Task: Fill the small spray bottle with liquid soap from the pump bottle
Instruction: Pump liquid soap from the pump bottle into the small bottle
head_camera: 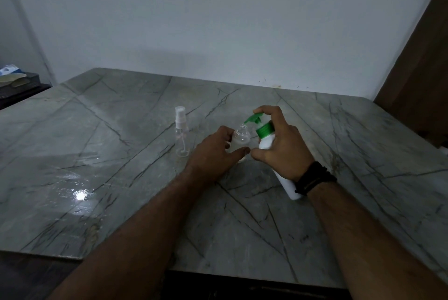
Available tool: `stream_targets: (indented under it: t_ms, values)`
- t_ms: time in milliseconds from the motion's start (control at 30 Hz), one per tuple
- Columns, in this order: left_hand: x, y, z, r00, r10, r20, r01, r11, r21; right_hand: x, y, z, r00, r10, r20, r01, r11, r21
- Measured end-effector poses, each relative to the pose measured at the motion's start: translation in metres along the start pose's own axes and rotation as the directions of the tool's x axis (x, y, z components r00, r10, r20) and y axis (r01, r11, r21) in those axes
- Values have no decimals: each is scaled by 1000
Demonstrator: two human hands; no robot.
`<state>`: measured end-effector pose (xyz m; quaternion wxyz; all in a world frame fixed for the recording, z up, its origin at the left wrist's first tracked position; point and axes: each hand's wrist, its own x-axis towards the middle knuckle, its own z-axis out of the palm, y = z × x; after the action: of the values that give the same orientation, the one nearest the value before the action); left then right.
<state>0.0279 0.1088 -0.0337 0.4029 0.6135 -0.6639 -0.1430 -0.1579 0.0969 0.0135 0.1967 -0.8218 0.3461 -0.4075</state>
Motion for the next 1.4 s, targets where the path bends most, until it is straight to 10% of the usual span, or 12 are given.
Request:
stream_targets:
  t_ms: [1400]
  values:
    - [-1,2,-1,1000,-7,14,7,1000,4,-1,-4,0,999,22,-25,-21,1000,22]
